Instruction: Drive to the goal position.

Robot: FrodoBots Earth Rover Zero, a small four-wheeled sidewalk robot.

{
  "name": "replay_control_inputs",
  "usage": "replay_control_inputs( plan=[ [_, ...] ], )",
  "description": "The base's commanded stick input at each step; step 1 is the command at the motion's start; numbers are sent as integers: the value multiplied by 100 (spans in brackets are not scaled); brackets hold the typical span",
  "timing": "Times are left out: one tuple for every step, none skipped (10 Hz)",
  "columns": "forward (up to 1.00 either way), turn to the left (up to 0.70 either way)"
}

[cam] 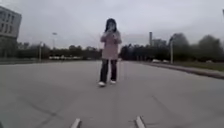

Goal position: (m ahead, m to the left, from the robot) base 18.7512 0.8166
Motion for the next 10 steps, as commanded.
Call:
replay_control_inputs(
  plan=[
    [100, 6],
    [100, 6],
    [100, 6],
    [100, 6],
    [100, 6],
    [100, 6],
    [100, 6],
    [100, 6],
    [100, 6],
    [100, 6]
  ],
)
